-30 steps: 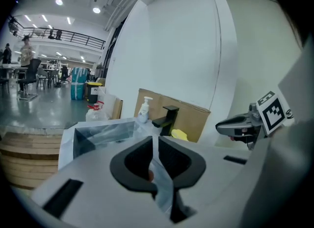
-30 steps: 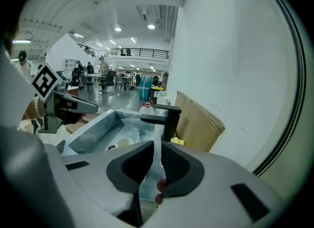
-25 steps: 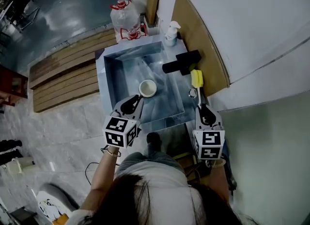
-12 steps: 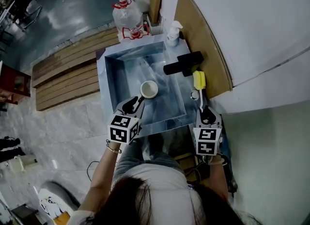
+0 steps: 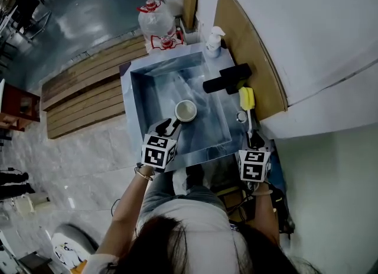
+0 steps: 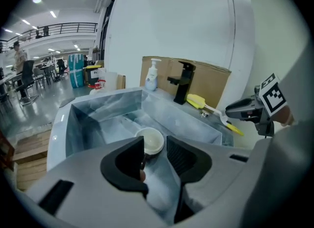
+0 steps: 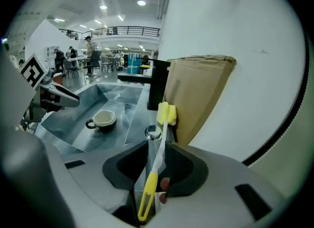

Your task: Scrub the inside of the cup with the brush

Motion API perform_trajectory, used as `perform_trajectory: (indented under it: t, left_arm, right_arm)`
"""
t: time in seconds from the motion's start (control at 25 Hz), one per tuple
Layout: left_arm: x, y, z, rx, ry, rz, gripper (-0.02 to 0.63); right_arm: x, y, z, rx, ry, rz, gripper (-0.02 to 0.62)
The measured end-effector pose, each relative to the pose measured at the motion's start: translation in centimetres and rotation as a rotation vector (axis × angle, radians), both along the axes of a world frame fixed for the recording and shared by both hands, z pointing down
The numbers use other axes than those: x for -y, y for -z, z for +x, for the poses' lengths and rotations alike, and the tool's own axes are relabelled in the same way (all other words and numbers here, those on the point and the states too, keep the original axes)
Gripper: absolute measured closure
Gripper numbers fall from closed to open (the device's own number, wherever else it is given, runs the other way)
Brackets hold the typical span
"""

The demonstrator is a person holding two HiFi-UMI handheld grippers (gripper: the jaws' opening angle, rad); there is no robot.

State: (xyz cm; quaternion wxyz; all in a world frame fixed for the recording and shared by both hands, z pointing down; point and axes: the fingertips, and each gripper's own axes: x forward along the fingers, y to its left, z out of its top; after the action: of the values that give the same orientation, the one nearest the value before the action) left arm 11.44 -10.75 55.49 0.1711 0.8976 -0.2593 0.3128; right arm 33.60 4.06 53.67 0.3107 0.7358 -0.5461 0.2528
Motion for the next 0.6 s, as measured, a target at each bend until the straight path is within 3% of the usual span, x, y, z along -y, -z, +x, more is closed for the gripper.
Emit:
perform_trajectory:
  t: [0.24, 0.6]
  left_arm:
    - [0.3, -3.3, 0.0, 0.061, -0.039, -0.046, 0.454]
    - [0.9, -8.2, 0.3, 0.157, -0.074, -0.104, 0.449]
  right_arm:
    - [-0.5, -2.0, 0.5, 0.014, -0.052, -0.044, 0.474]
    - [-0.2, -3.6, 0.5, -0.007, -0.054, -0.090, 0.474]
